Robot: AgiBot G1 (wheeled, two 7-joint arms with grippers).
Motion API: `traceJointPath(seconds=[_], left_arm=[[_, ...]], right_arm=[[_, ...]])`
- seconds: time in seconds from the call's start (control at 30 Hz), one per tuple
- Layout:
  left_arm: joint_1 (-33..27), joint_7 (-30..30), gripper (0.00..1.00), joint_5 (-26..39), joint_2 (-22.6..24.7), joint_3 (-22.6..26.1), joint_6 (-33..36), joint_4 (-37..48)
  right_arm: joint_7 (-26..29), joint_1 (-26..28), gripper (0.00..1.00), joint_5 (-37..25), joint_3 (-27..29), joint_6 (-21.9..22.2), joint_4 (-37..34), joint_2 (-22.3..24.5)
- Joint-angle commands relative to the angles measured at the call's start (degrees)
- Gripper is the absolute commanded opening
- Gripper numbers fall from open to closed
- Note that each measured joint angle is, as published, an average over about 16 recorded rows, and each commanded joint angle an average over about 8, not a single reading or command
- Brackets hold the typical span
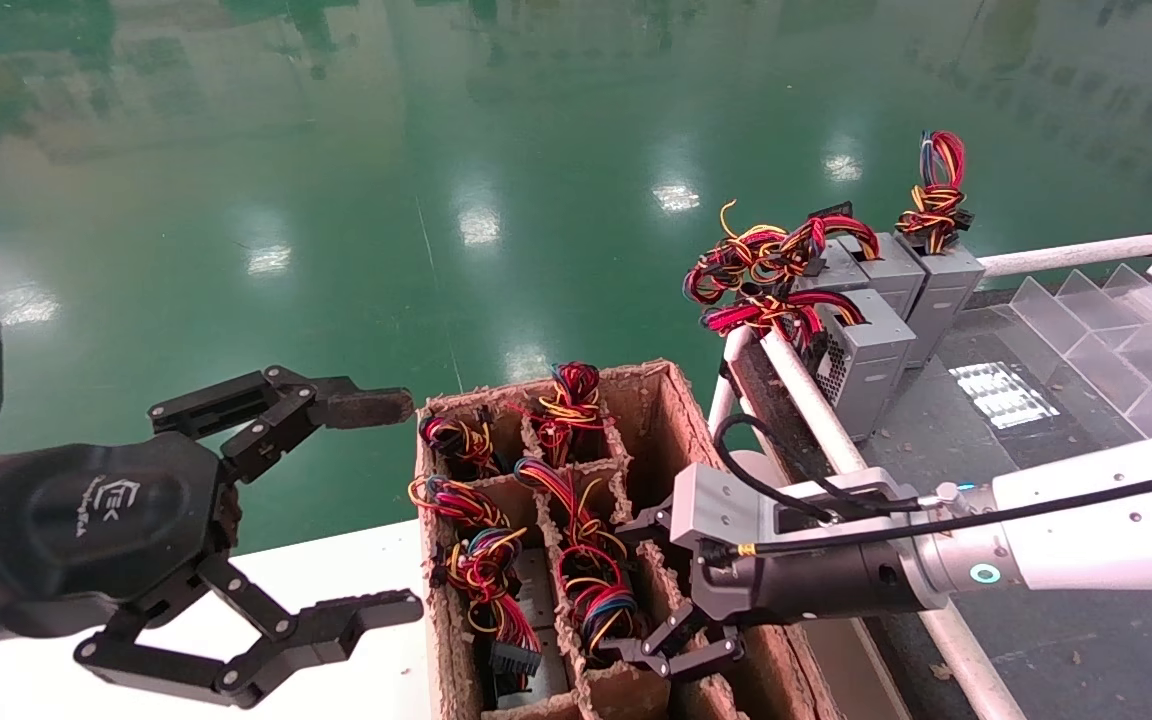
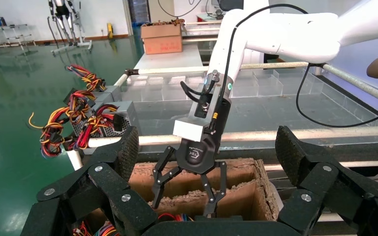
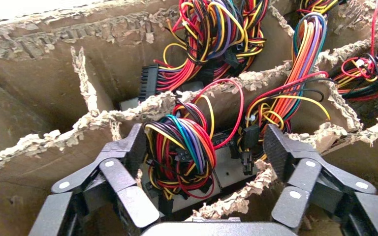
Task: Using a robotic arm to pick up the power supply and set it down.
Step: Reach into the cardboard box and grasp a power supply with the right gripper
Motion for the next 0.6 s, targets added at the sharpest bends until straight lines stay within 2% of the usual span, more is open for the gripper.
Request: traceJointPath(seconds=[0.03, 0.6], left_arm=[[0.0, 0.0, 1.0, 0.0, 0.0, 0.0, 0.0, 0.0], [0.0, 0.0, 1.0, 0.0, 0.0, 0.0, 0.0, 0.0]], right_arm=[[-0.13, 0.0, 0.0, -0.23, -0.1, 0.22, -0.39, -0.24], [-1.61, -0.7, 0.0, -0.14, -0.2, 0.41, -2.12, -0.71]])
